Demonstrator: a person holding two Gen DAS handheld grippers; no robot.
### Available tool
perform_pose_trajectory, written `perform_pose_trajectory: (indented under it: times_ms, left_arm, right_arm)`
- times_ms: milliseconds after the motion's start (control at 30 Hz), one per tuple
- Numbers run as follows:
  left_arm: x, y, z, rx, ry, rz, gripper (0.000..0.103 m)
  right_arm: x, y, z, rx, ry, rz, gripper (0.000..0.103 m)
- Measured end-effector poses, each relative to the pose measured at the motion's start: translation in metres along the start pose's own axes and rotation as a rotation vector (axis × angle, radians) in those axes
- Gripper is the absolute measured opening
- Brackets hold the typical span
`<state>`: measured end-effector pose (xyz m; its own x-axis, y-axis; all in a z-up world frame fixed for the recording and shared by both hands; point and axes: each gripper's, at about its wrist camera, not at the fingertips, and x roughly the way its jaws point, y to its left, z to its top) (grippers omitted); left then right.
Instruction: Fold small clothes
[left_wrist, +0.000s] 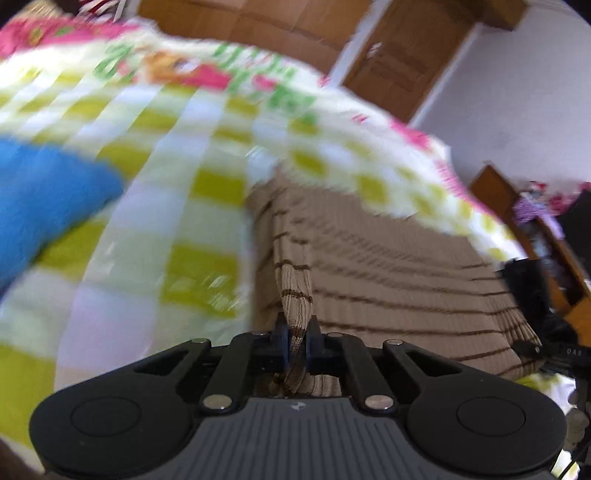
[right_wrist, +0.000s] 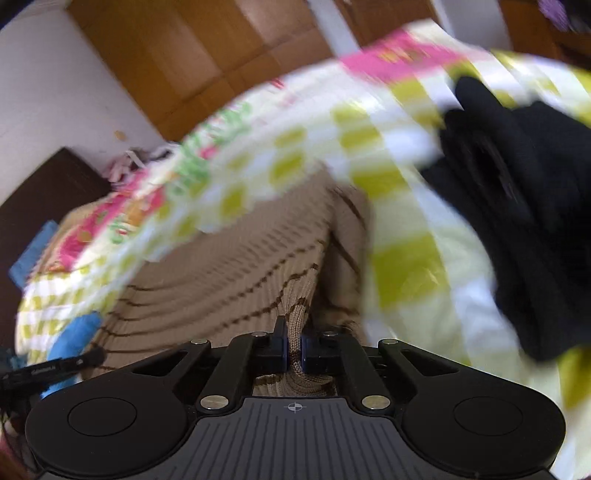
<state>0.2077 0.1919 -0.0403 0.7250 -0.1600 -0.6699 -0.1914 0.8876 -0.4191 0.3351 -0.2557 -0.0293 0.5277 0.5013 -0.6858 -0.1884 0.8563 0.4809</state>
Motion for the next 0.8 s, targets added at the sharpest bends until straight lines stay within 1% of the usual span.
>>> perform_pose_trajectory:
  times_ms: [33, 100, 133, 167, 233, 300, 333, 400, 467, 533, 600, 633, 667, 700, 733, 800]
  left_arm:
    - [0.006, 0.005, -0.004, -0.007, 0.011, 0.018, 0.024]
    - [0.006, 0.008, -0.004, -0.016, 0.019, 0.002, 0.026]
    - [0.001, 0.005, -0.002, 0.002, 0.014, 0.006, 0.029]
    - [-0.004, 0.002, 0.000, 0.030, 0.009, 0.016, 0.031]
    - [-0.013, -0.002, 0.002, 0.079, -0.004, 0.050, 0.040]
    - [-0.025, -0.003, 0.003, 0.092, -0.028, 0.076, 0.040]
    - [-0.031, -0.003, 0.005, 0.092, -0.051, 0.085, 0.040]
    - [-0.040, -0.012, 0.013, 0.113, -0.111, 0.096, 0.040]
    - [-0.039, -0.030, 0.023, 0.142, -0.159, 0.055, 0.040]
    - [-0.021, -0.051, 0.034, 0.153, -0.176, -0.008, 0.040]
    - [0.005, -0.072, 0.040, 0.177, -0.195, -0.053, 0.040]
    - [0.020, -0.080, 0.041, 0.198, -0.205, -0.065, 0.040]
    - [0.035, -0.087, 0.041, 0.218, -0.205, -0.072, 0.041]
    - [0.051, -0.091, 0.041, 0.238, -0.200, -0.059, 0.041]
    - [0.068, -0.091, 0.041, 0.254, -0.177, -0.036, 0.041]
    - [0.090, -0.077, 0.037, 0.259, -0.127, 0.009, 0.041]
  right_arm:
    - [0.011, -0.005, -0.002, -0.001, 0.028, -0.005, 0.005]
    - [0.013, -0.003, 0.000, -0.002, 0.021, -0.008, 0.007]
    - [0.009, 0.000, 0.003, -0.016, 0.013, -0.007, 0.012]
    - [0.002, 0.005, 0.006, -0.046, -0.007, -0.016, 0.014]
    - [-0.015, 0.013, 0.011, -0.107, -0.055, -0.056, 0.018]
    - [-0.031, 0.020, 0.014, -0.140, -0.123, -0.125, 0.020]
    - [-0.039, 0.025, 0.014, -0.165, -0.166, -0.140, 0.020]
    - [-0.043, 0.039, 0.017, -0.202, -0.224, -0.106, 0.020]
    - [-0.027, 0.053, 0.023, -0.208, -0.231, -0.050, 0.020]
    - [0.001, 0.065, 0.028, -0.205, -0.248, -0.025, 0.020]
    - [0.030, 0.068, 0.033, -0.158, -0.262, 0.011, 0.020]
    - [0.045, 0.066, 0.037, -0.130, -0.253, 0.030, 0.020]
    - [0.059, 0.063, 0.039, -0.115, -0.249, 0.012, 0.017]
    - [0.067, 0.056, 0.036, -0.109, -0.252, -0.027, 0.017]
    - [0.074, 0.046, 0.036, -0.106, -0.251, -0.044, 0.006]
    - [0.076, 0.021, 0.039, -0.073, -0.260, -0.021, 0.000]
